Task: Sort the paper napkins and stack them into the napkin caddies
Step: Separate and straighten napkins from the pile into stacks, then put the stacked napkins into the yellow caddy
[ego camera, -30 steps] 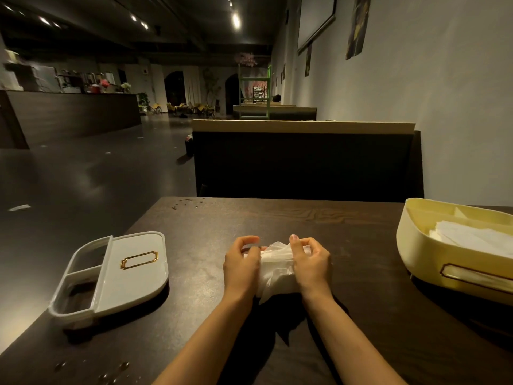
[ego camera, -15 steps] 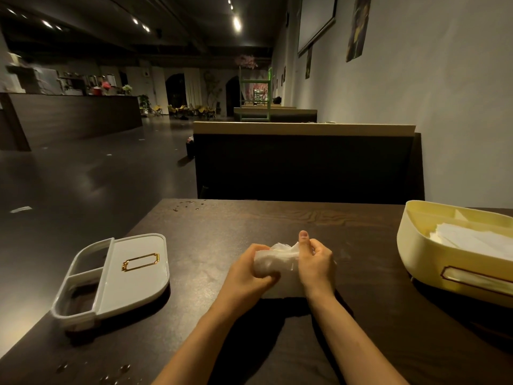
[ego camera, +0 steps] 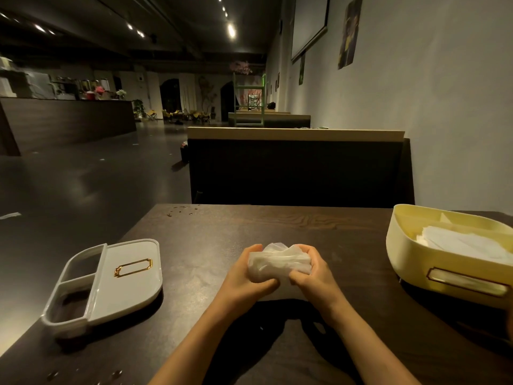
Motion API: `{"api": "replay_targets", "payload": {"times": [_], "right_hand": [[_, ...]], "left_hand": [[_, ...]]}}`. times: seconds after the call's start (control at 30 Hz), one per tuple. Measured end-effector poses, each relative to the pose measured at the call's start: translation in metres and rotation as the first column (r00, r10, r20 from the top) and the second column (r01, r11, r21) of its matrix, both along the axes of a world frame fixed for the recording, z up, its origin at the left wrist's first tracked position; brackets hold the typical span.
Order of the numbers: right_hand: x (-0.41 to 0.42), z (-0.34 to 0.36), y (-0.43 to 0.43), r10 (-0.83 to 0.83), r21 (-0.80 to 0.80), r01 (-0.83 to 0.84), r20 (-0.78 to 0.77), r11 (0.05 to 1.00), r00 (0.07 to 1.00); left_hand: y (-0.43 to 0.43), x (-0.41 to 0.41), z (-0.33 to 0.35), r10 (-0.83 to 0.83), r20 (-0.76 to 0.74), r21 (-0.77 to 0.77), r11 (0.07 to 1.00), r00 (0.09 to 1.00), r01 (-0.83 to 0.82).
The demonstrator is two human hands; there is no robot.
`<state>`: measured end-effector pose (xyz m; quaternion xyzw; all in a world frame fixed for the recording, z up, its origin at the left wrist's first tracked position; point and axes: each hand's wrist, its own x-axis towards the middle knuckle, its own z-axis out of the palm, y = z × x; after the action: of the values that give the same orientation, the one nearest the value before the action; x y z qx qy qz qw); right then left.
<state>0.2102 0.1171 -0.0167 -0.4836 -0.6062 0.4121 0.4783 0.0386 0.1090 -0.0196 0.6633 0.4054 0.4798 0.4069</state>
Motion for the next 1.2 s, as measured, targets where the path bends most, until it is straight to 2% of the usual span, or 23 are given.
{"api": "replay_targets", "payload": {"times": [0.17, 0.37, 0.57, 0.77, 1.07, 1.2], "right_hand": [[0.006, 0.005, 0.002, -0.004, -0.003, 0.004, 0.072, 1.0, 0.997], [0.029, 0.028, -0.007, 0.173, -0.197, -0.171, -0.007, 0.965, 0.985], [0.068, 0.07, -0.018, 0.176, -0.309, -0.181, -0.046, 0.934, 0.983], [0.139, 0.126, -0.034, 0.03, -0.299, -0.029, 0.0, 0.954, 1.0], [0.25, 0.176, -0.028, -0.309, -0.411, 0.31, 0.07, 0.857, 0.948], [0.284, 0.169, -0.024, -0.378, -0.434, 0.368, 0.068, 0.822, 0.923]], "left_hand": [[0.0, 0.001, 0.003, -0.01, 0.045, -0.029, 1.0, 0.999, 0.011], [-0.004, 0.002, 0.018, -0.169, 0.131, -0.208, 0.959, 0.977, 0.194], [-0.005, 0.029, 0.053, -0.203, 0.2, -0.37, 0.89, 0.958, 0.266], [0.01, 0.101, 0.102, -0.317, 0.172, -0.406, 0.84, 0.933, 0.36], [0.042, 0.244, 0.145, -0.246, 0.179, -0.51, 0.805, 0.953, 0.304], [0.056, 0.289, 0.141, -0.242, 0.086, -0.553, 0.796, 0.967, 0.248]]}}
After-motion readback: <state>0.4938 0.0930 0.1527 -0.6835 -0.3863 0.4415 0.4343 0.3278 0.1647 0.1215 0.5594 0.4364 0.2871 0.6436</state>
